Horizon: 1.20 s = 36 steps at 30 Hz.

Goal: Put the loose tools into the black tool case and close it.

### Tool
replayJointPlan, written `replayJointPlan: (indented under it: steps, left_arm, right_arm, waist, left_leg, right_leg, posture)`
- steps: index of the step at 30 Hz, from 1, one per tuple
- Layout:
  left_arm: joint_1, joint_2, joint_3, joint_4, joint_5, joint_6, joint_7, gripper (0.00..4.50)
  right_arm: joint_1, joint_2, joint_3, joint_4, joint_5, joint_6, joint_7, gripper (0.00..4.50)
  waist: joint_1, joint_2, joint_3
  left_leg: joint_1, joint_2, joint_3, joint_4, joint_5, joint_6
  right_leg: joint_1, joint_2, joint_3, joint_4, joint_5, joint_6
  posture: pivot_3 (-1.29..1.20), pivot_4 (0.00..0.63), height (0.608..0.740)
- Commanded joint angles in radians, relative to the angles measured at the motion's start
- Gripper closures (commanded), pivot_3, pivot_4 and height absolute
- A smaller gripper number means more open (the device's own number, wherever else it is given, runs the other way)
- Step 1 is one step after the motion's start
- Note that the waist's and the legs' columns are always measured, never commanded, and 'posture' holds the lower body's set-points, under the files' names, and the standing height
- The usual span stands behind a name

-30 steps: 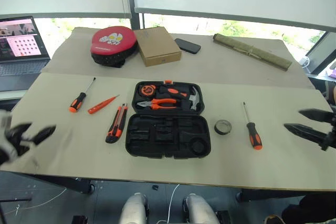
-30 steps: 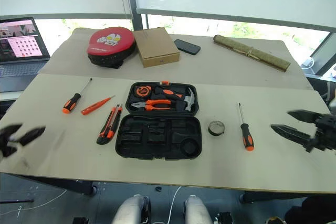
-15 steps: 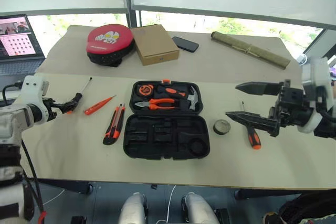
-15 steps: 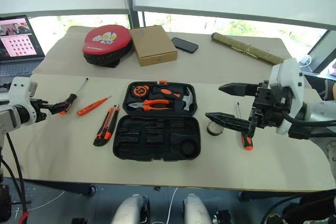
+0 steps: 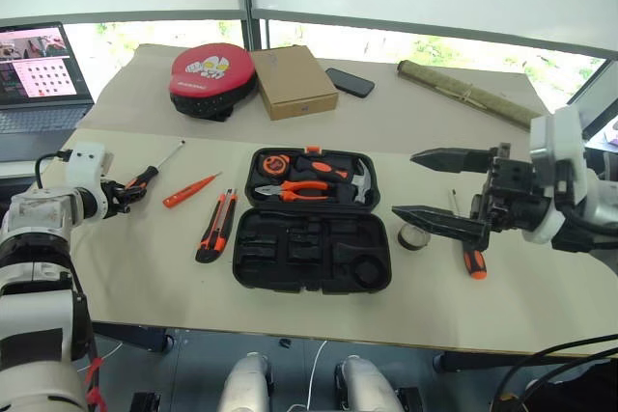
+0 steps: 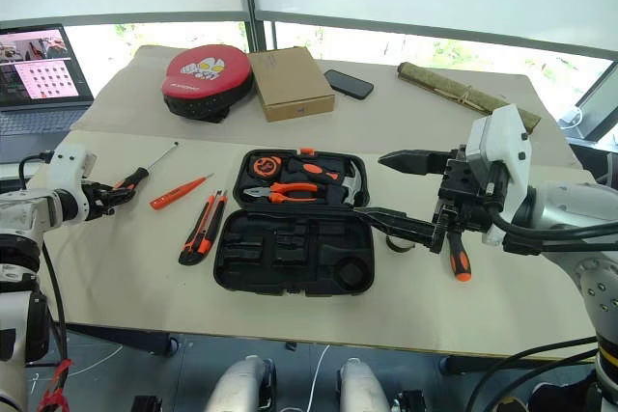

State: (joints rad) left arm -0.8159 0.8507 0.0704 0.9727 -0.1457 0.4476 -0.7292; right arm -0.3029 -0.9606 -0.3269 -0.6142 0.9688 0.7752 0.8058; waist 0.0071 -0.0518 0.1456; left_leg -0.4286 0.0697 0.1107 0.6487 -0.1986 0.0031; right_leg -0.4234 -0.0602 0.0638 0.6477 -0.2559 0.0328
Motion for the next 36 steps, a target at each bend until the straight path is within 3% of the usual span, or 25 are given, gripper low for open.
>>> replayJointPlan:
  steps: [1,4,5,8,11,16,19,27,36]
  left_arm:
    - [-0.018,-0.009,0.01,0.039,0.017,-0.019,-0.011,3.48]
    - [-0.043,-0.003,0.025,0.044,0.015,-0.062,-0.013,3.62]
    - [-0.042,0.003,0.024,0.014,0.022,-0.152,-0.031,3.62]
    - [-0.059,-0.007,0.061,-0.154,-0.044,-0.306,-0.158,3.62]
    - [-0.047,-0.023,0.059,-0.331,-0.121,-0.276,-0.315,3.62]
    - [0.009,-0.033,-0.084,-0.611,-0.149,-0.17,-0.539,3.62]
    - [0.049,-0.034,-0.209,-0.726,-0.099,-0.197,-0.648,3.62]
    - [0.037,-0.123,-0.348,-0.636,0.047,-0.369,-0.652,3.62]
    - [0.004,-0.218,-0.376,-0.501,0.15,-0.479,-0.581,3.62]
  right_arm:
    - [0.032,-0.004,-0.049,-0.03,0.007,-0.021,0.004,0.0]
    - [0.07,-0.008,-0.068,-0.029,-0.007,-0.028,0.006,0.0]
    - [0.091,-0.008,-0.08,-0.028,-0.011,-0.027,0.006,0.0]
    - [0.176,0.0,-0.134,-0.022,0.009,-0.001,-0.003,0.0]
    - [0.255,-0.004,-0.164,-0.039,-0.004,-0.009,0.01,0.0]
    - [0.347,0.001,-0.182,-0.068,-0.065,-0.043,0.003,0.0]
    - [0.377,0.013,-0.193,-0.085,-0.079,-0.045,-0.019,0.0]
    - [0.44,0.058,-0.235,-0.15,-0.076,-0.03,-0.08,0.0]
    - [0.485,0.08,-0.257,-0.177,-0.088,-0.035,-0.128,0.0]
  waist:
    - [0.002,0.0,0.0]
    - [0.003,0.0,0.0]
    - [0.004,0.0,0.0]
    - [0.01,-0.002,0.001]
    - [0.015,-0.002,0.001]
    - [0.006,0.001,0.0]
    - [-0.002,0.002,-0.001]
    - [0.001,0.002,-0.001]
    - [0.005,0.002,-0.001]
  left_leg:
    - [0.0,0.0,0.0,0.001,0.0,0.0]
    - [-0.001,0.0,0.0,0.001,0.0,0.0]
    - [-0.001,0.0,0.0,0.002,0.0,0.0]
    - [-0.004,0.0,-0.003,0.004,0.0,0.0]
    - [-0.012,0.002,-0.007,0.012,-0.002,0.002]
    - [-0.011,0.0,-0.008,0.013,-0.002,0.003]
    - [-0.01,0.0,-0.009,0.013,-0.002,0.003]
    - [-0.011,-0.001,-0.013,0.014,-0.002,0.003]
    - [-0.011,-0.001,-0.015,0.016,-0.002,0.003]
  right_leg:
    - [0.0,0.0,0.0,0.0,0.0,0.0]
    - [0.0,0.0,0.0,0.0,0.0,0.0]
    - [0.0,0.0,-0.001,0.001,0.0,0.0]
    - [-0.001,0.0,-0.004,0.001,0.0,0.0]
    - [-0.001,0.0,-0.009,0.001,0.001,0.001]
    - [0.001,-0.001,-0.008,0.0,0.002,0.003]
    - [0.001,0.0,-0.008,0.001,0.002,0.003]
    - [0.002,0.001,-0.008,0.001,0.002,0.003]
    - [0.003,0.001,-0.008,0.001,0.002,0.003]
  posture:
    - [0.0,0.15,0.74]
    - [0.0,0.15,0.74]
    - [0.0,0.15,0.74]
    - [0.0,0.15,0.74]
    - [0.0,0.15,0.74]
    - [0.0,0.15,0.74]
    - [0.0,0.15,0.74]
    - [0.0,0.15,0.74]
    - [0.0,0.15,0.74]
